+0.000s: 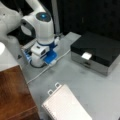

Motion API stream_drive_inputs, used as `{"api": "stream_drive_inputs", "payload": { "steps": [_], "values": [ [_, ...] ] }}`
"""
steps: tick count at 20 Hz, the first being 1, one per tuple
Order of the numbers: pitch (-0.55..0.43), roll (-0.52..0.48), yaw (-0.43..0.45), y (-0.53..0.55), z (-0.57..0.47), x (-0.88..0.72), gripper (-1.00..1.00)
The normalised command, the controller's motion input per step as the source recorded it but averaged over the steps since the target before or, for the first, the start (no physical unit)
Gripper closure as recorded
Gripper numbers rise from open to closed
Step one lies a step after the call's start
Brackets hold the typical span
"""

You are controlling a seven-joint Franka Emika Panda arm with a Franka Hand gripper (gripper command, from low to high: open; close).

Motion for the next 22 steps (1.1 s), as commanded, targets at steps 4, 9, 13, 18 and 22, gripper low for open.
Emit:
{"api": "stream_drive_inputs", "payload": {
  "steps": [4, 9, 13, 18, 22],
  "values": [
    [-0.542, -0.005, 0.234, -0.28, -0.46, -0.75, 1.0],
    [-0.563, -0.014, 0.225, -0.3, -0.46, -0.77, 1.0],
    [-0.591, 0.002, 0.192, -0.21, -0.52, -0.78, 1.0],
    [-0.595, 0.005, 0.116, -0.08, -0.53, -0.83, 1.0],
    [-0.597, 0.008, 0.081, 0.03, -0.46, -0.87, 1.0]
  ]
}}
